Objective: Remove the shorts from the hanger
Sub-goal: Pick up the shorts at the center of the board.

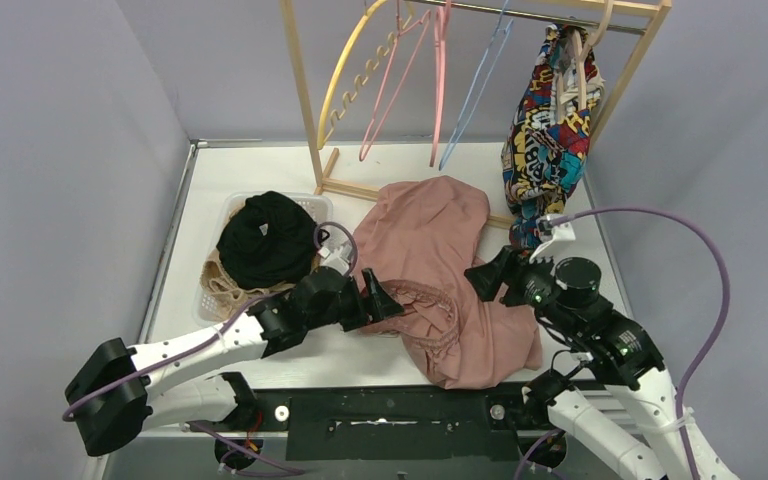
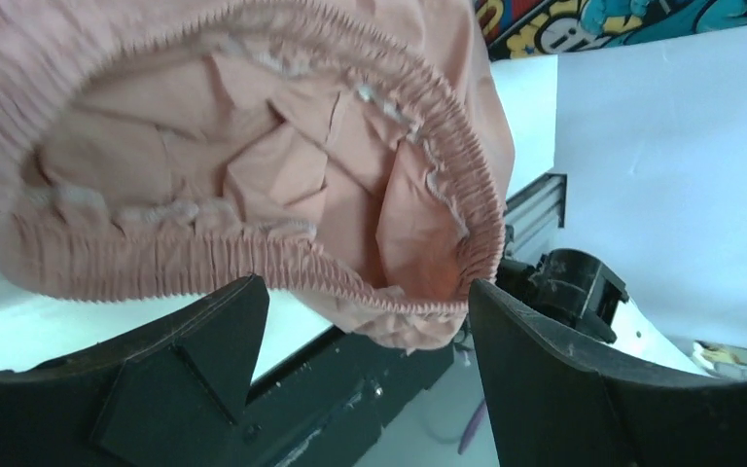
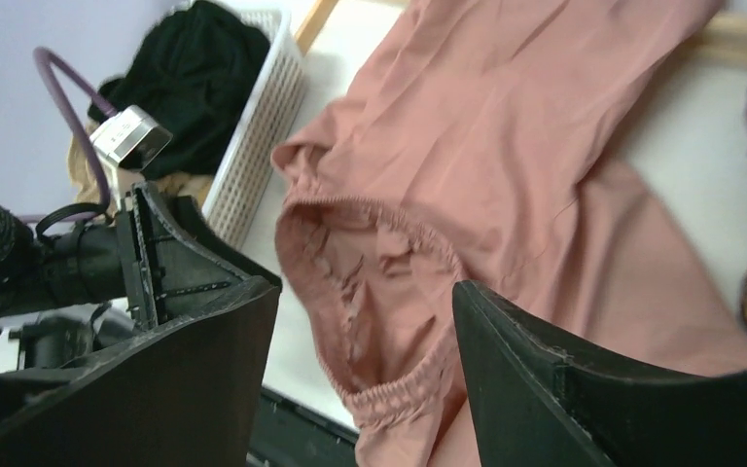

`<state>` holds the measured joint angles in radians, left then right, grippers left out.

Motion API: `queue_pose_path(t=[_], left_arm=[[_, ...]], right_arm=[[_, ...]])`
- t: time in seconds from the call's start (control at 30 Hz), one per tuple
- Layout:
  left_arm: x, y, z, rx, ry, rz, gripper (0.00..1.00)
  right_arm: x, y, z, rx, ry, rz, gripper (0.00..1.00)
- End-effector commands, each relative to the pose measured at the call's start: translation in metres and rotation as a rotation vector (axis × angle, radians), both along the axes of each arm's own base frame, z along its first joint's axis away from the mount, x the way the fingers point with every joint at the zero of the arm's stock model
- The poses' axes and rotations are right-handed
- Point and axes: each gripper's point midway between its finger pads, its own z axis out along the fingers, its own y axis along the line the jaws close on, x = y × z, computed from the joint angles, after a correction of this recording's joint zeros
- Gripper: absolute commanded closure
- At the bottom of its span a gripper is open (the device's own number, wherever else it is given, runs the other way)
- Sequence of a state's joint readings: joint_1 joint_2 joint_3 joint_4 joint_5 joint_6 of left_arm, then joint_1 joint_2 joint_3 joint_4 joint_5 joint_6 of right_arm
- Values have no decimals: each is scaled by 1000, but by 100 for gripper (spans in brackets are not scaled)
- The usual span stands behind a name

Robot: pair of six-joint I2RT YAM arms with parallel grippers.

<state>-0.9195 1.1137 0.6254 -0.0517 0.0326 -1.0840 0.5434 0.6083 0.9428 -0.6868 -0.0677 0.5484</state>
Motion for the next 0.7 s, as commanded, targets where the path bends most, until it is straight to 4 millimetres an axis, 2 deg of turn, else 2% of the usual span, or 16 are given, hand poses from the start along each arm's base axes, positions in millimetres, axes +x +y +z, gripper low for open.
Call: queue_pose_path(t=[0.0, 0.13, 0.27, 0.4, 0.47, 0.53, 0.67], left_arm=[[-26, -15, -4, -160, 121, 1, 25], [-39, -22, -14, -195, 176, -8, 24], [-41, -31, -14, -252, 206, -4, 24], [-32, -38, -14, -302, 210, 40, 24], [-25, -42, -16, -308, 209, 65, 24], [-18, -47, -19, -310, 206, 89, 24], [-2, -49, -25, -342, 212, 172, 24]], right_arm=[[-14, 31, -23, 134, 90, 122, 34], [-13, 34, -66, 98, 216, 90, 33], [-8, 38, -96, 24, 279, 43, 31], [4, 38, -118, -63, 290, -64, 30], [11, 32, -129, -72, 319, -150, 30], [13, 34, -137, -64, 341, -172, 32], [11, 25, -160, -43, 398, -274, 45]])
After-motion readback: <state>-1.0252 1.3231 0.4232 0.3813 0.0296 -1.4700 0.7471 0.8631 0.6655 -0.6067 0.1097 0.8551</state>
